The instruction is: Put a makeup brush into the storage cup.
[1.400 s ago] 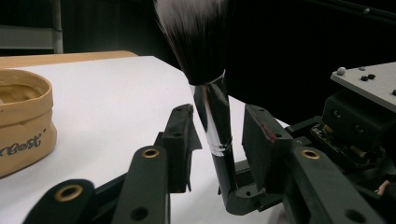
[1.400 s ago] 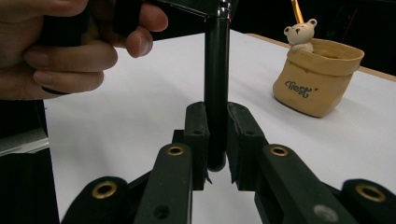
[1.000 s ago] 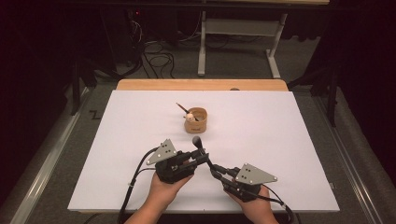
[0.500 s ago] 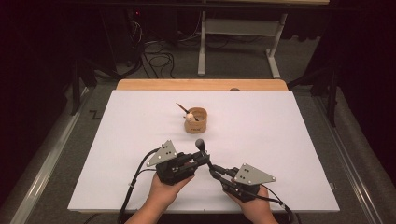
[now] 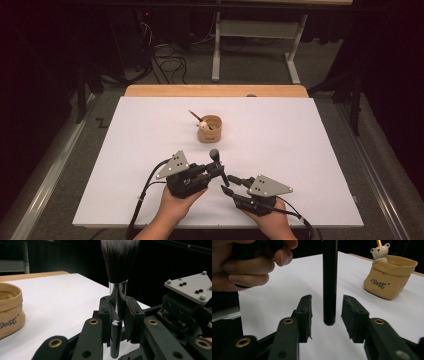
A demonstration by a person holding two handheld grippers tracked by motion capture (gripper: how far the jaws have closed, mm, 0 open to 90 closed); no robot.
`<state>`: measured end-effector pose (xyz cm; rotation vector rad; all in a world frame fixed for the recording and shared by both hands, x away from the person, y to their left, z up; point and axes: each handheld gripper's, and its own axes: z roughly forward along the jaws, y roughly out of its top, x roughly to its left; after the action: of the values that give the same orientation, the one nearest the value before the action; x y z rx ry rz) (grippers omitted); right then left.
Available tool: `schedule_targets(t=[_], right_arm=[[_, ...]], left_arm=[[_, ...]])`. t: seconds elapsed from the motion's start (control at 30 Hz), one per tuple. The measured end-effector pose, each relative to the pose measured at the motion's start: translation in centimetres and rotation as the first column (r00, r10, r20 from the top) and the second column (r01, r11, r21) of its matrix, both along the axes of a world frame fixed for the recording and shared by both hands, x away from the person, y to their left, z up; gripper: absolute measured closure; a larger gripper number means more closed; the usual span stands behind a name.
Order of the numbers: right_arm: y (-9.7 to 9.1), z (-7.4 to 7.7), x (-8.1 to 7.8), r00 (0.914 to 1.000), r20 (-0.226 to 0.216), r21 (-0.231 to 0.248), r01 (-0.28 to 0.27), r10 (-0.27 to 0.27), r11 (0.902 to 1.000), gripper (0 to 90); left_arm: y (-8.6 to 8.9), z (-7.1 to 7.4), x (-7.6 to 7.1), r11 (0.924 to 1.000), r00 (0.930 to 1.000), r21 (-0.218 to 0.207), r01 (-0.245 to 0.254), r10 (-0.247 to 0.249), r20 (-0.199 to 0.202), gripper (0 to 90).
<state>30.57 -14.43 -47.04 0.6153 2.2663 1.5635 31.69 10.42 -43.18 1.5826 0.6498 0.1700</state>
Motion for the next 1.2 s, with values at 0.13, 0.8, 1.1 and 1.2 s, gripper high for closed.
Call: schedule_targets(t=[0.13,0.8,1.1,1.2], right_arm=[[0.0,0.0,0.1,0.9998,-0.019,0.004,0.001,-0.001,1.0000,49.2],[-0.3,0.1,0.5,0.9992,-0.015,0.020,0.037,-0.037,0.9991,9.2],[-0.4,0.1,0.7,0.9981,-0.019,0.017,0.059,-0.059,0.9981,0.5],[-0.6,0.2,0.7,0.9976,-0.022,0.017,0.066,-0.066,0.9977,0.5]], left_arm=[[0.1,0.1,0.0,0.9999,0.9999,0.005,-0.009,0.009,0.008,77.7],[2.2,0.0,-0.2,0.9932,0.9951,0.069,-0.095,0.092,0.035,77.6],[4.1,-0.3,-0.4,0.9846,0.9902,0.109,-0.137,0.132,0.044,77.6],[4.9,-0.3,-0.4,0.9828,0.9885,0.109,-0.149,0.145,0.042,77.6]])
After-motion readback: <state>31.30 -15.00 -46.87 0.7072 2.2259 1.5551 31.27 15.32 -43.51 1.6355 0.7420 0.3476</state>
